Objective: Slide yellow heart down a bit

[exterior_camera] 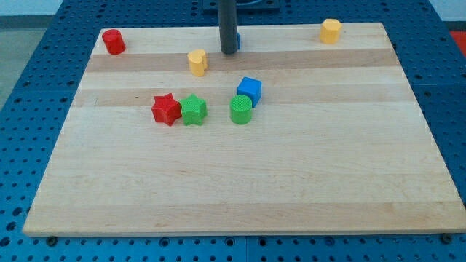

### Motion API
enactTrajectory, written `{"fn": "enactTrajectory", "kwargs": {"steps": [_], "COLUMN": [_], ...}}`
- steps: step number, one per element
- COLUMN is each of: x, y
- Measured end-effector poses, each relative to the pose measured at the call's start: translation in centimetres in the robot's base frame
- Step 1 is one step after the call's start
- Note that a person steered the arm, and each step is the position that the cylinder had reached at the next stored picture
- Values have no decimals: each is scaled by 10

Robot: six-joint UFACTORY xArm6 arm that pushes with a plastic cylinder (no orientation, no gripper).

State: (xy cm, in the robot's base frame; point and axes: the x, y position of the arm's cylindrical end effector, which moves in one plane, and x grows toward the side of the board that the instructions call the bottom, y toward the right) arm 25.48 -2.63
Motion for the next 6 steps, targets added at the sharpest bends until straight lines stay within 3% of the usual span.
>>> {"fn": "enactTrajectory", "kwargs": {"steps": [2, 3, 6], "x": [-9, 19, 25], "y": [0, -6, -30]}}
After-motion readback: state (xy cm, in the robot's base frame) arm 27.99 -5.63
